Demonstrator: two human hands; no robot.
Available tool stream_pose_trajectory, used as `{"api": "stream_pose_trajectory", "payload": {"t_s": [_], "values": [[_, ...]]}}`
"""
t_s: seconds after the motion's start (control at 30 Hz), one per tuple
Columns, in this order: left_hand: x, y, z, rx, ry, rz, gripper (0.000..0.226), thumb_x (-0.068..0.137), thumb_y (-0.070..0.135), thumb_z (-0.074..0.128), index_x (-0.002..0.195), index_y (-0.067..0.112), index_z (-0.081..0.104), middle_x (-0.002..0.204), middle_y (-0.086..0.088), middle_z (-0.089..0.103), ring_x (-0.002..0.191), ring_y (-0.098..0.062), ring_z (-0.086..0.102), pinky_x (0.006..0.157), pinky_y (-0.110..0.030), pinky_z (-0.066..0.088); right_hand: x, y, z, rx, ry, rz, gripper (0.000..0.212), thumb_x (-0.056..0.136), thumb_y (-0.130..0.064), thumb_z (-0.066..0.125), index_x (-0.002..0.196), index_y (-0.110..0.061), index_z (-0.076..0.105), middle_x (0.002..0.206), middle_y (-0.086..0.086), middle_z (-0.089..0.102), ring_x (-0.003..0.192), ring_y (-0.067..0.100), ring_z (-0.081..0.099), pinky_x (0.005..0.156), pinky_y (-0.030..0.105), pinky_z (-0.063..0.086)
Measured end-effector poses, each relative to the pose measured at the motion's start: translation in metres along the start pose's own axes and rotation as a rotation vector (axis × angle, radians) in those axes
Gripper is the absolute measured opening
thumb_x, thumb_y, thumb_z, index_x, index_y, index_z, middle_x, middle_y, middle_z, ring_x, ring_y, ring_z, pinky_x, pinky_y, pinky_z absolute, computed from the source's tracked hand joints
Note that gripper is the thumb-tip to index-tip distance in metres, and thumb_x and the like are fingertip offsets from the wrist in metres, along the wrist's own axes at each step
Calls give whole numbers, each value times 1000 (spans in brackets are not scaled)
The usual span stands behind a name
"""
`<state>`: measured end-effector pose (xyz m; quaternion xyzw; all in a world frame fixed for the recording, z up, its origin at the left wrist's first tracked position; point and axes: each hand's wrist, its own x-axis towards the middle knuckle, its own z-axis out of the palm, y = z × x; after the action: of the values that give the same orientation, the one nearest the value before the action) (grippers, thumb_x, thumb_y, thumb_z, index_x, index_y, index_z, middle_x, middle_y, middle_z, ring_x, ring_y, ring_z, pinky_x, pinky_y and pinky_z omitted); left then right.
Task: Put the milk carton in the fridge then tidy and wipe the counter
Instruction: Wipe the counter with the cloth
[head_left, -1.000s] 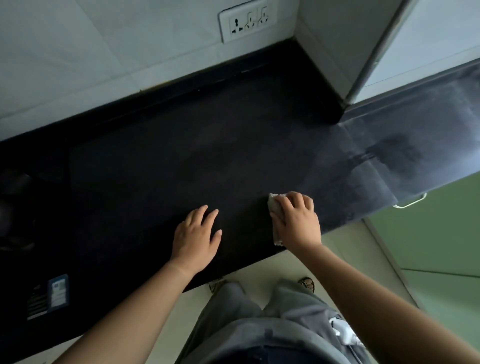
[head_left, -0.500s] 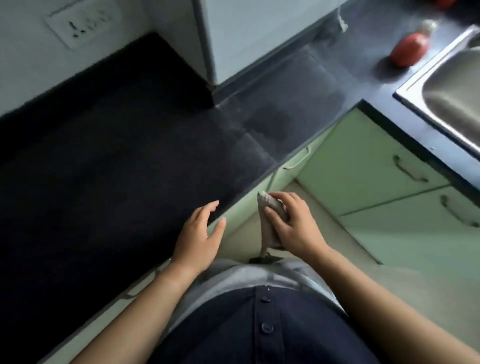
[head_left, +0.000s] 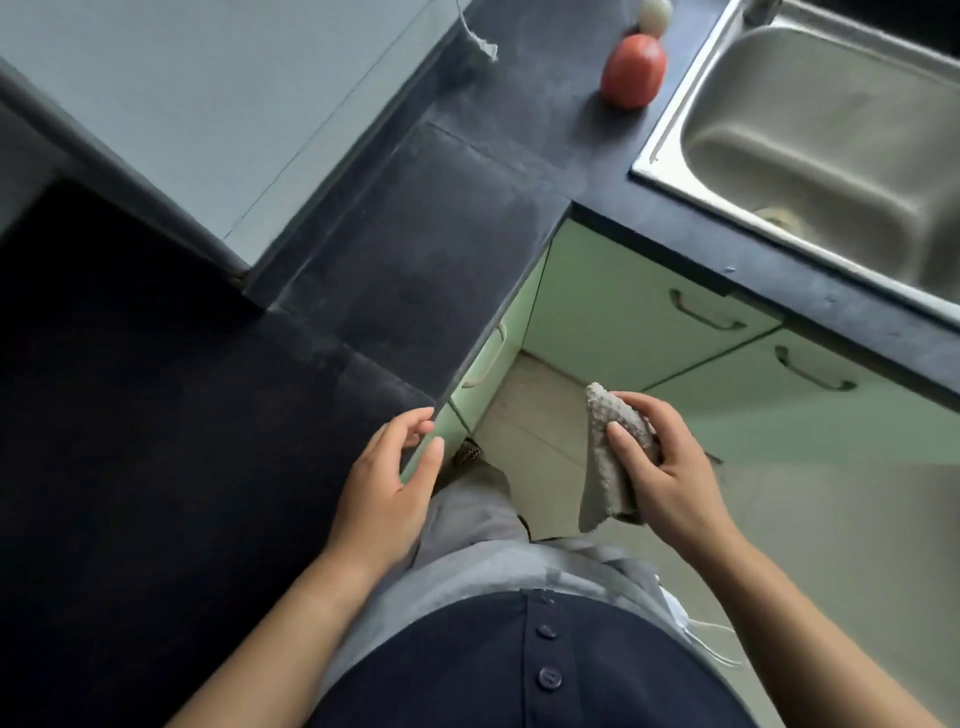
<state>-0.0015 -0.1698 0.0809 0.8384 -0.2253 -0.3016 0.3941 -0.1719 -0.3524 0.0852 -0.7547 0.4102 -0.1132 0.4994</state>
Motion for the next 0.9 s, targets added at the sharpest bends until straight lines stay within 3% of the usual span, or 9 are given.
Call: {"api": "stream_pose_trajectory", "payload": {"t_s": [0.13,0.27,0.43,0.67,0.9], "values": [[52,16,-10,71,12,18,31,92,28,51,123,29,52,114,15,55,111,-5,50,88,-19,37,62,-27,6,-51,-29,-67,21,88,-31,54,109,-33,55,106,-10,57,102,6,53,91,24,40],[94,25,-22,133,51,-4,37,92,32,49,128,25,49,121,12,52,114,-6,47,89,-19,36,125,-59,18,-109,-138,-183,21,89,-29,56,110,-33,55,107,-10,57,104,10,52,93,27,39],[120,21,-34,248,100,-131,43,92,38,46,132,22,45,137,4,46,125,-15,42,101,-38,41,190,-86,34,-239,-280,-324,31,86,-26,62,115,-32,55,111,-9,56,105,16,49,90,25,36],[142,40,-19,449,232,-283,48,93,41,42,136,22,40,142,5,40,129,-17,38,104,-35,36,269,-115,61,-451,-603,-586,33,84,-30,63,117,-27,55,116,-5,53,101,13,40,87,21,29],[178,47,7,570,325,-428,51,90,42,45,137,23,39,144,1,38,131,-19,37,100,-36,37,311,-121,102,-579,-756,-728,38,83,-34,61,118,-19,53,118,0,53,109,24,41,86,35,45]]}}
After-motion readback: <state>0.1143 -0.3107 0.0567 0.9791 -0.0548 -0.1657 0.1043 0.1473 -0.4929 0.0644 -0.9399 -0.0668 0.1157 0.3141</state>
